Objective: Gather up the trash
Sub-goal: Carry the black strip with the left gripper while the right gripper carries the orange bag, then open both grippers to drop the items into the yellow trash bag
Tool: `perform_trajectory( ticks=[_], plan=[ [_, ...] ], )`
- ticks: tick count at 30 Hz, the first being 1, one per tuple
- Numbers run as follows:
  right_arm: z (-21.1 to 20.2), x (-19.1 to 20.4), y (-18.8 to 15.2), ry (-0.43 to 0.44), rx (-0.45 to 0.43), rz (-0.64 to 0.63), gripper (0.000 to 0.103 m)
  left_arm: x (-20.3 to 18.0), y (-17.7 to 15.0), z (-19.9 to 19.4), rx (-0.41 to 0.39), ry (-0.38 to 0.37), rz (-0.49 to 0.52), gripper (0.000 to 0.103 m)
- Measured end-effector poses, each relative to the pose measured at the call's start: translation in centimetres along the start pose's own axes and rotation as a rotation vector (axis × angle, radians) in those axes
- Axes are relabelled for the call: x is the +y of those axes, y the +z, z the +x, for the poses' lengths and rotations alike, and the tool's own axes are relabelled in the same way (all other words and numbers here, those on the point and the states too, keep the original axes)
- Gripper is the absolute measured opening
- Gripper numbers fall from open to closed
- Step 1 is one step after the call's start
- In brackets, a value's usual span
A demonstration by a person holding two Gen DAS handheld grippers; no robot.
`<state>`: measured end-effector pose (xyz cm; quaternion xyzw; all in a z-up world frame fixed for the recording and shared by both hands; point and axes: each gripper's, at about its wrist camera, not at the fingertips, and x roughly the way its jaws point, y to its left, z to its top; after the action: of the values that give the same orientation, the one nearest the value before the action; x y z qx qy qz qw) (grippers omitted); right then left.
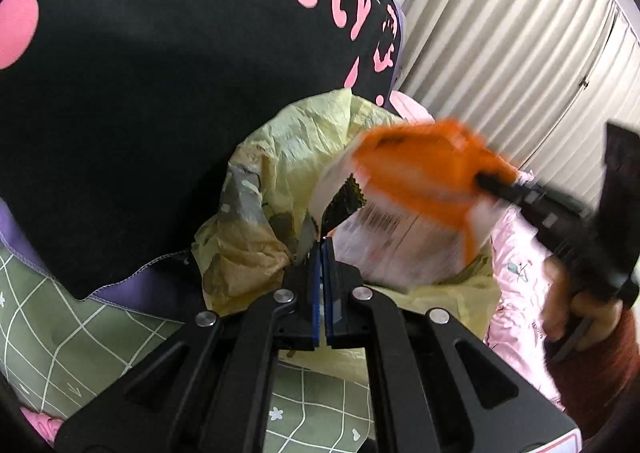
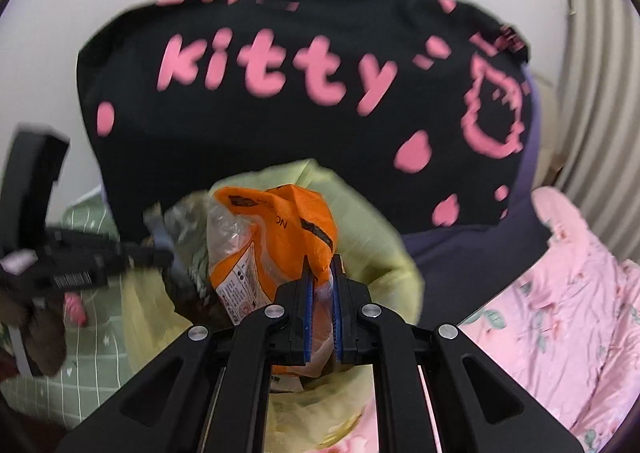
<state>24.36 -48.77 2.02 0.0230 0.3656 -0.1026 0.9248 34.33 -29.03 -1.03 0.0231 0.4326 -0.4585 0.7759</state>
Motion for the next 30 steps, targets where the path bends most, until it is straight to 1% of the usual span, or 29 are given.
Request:
perform_trajectory(
  ticks=[5,8,11,14,19,21,24,26,27,28,29,30],
  plan=[
    [0.9,0.5,-1.2,0.047,0.058,-0.009,0.008,-0.7,0.9,-0.5,-0.025,-0.022,0.006,0.001],
    [0.9,0.1,-1.9,0.079,0.088,0.015,0.008,-1.4,1.4,-0.5,-0.022,-0.022,0.02,0.001],
    [0.8,-0.4,-2.2,0.086,0.103,0.038,0.008,-1.8,1.3,-0.3,-0.011,-0.016,0.028,0.001],
    [0.7,-0.6,-2.3,0.088,0.097,0.055,0.008,-2.0,1.8,0.3,0.0,-0.016,0.021,0.001],
    [-0.1,-0.5,-2.0,0.091,0.057,0.068,0.008,-2.5,2.5,-0.2,-0.016,-0.024,0.02,0.002],
    [-0.4,-0.2,-1.8,0.079,0.049,0.058,0.008,-2.8,2.4,-1.0,-0.025,-0.026,0.029,0.002],
    [-0.8,0.0,-1.7,0.055,0.041,0.049,0.008,-3.3,3.0,-1.0,-0.035,-0.03,0.035,0.002],
    [-0.9,0.0,-1.7,0.034,0.04,0.045,0.01,-3.3,3.2,-1.2,-0.045,-0.028,0.026,0.006],
    [-0.9,-0.1,-1.7,0.021,0.042,0.042,0.012,-3.1,3.2,-1.2,-0.049,-0.031,0.017,0.012],
    [-1.0,-0.1,-1.8,0.0,0.04,0.038,0.021,-3.0,3.1,-1.3,-0.053,-0.037,0.01,0.019],
    [-1.1,-0.2,-1.8,-0.009,0.037,0.037,0.03,-2.9,3.0,-1.4,-0.059,-0.044,-0.001,0.022],
    [-1.3,-0.3,-1.9,-0.01,0.034,0.04,0.033,-2.7,3.0,-1.5,-0.062,-0.046,-0.006,0.027]
  ],
)
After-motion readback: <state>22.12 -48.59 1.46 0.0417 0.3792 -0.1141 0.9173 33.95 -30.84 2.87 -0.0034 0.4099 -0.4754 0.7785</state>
